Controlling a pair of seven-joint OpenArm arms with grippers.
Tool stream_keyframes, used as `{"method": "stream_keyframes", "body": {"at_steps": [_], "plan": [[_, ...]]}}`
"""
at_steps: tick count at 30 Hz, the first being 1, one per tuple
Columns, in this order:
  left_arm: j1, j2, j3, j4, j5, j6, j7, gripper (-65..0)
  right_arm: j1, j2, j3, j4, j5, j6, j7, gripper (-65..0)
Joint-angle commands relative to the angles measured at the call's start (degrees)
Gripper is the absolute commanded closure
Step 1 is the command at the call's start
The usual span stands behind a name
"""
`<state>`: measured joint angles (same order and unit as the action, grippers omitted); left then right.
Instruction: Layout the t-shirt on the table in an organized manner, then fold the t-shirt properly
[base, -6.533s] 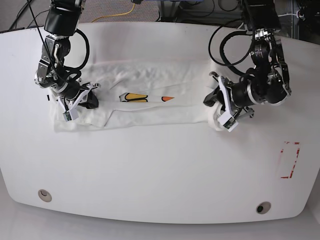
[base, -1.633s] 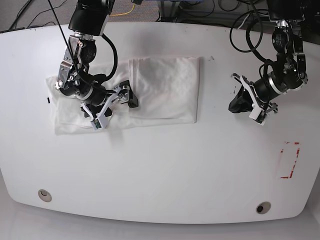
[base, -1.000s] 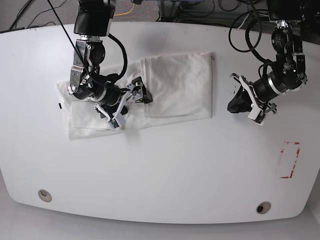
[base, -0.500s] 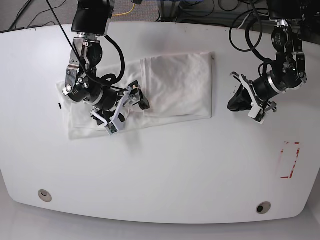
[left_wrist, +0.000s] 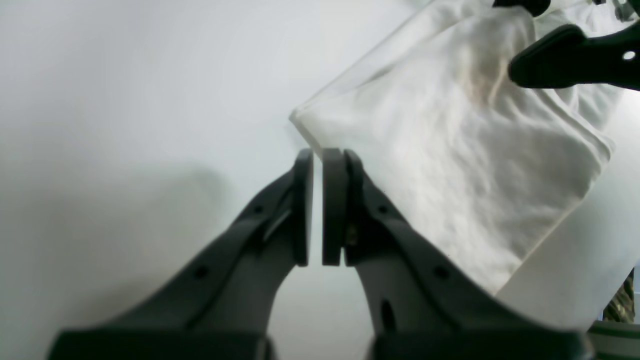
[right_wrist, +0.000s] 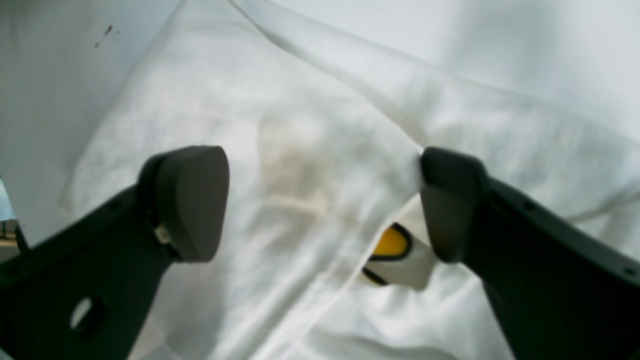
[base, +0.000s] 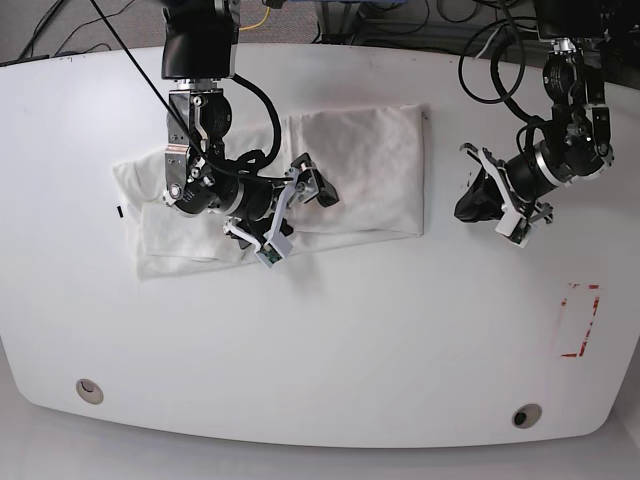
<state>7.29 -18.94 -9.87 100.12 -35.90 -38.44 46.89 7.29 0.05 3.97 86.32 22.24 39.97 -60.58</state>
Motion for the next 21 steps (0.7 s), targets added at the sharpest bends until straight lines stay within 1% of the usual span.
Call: {"method": "stream_keyframes", "body": {"at_steps": [1,4,11,13,16,18,20,21], "plan": [[-0.74,-0.62,-0.29,0.85,-1.07,-0.2,-1.4,-1.8,1.99,0.34,0.21,-0.74,0.84,0.03,2.69,-55.8],[-0.65,-0.62,-0.29,0.85,-1.07,-0.2,-1.4,-1.8,2.16,0.34,0.03,-1.8,0.84,0.03,3.92,-55.6],[-0.56,-0.62,-0.29,0.85,-1.07,-0.2,-1.4,-1.8,2.25,0.43,0.03,-2.85,0.75,0.03,4.01,-55.3],[-0.56,-0.62,-0.29,0.85,-1.07,-0.2,-1.4,-1.8,2.16,0.43,-0.05,-2.85,0.75,0.03,4.01,-53.6],[-0.56,-0.62,-0.29,0.85,-1.07,-0.2,-1.4,-1.8,1.99,0.43,-0.05,-2.85,0.84,0.03,4.01,-41.5],[-0.56,-0.62,-0.29,0.85,-1.07,-0.2,-1.4,-1.8,2.07,0.43,-0.05,-2.85,0.84,0.03,4.01,-30.3],[-0.56,-0.62,-0.29,0.85,-1.07,-0.2,-1.4,-1.8,2.07,0.43,-0.05,-2.85,0.84,0.03,4.01,-16.5],[-0.56,-0.62,-0.29,0.85,-1.07,-0.2,-1.4,-1.8,2.16,0.43,-0.05,-2.85,0.84,0.03,4.01,-10.8]]}}
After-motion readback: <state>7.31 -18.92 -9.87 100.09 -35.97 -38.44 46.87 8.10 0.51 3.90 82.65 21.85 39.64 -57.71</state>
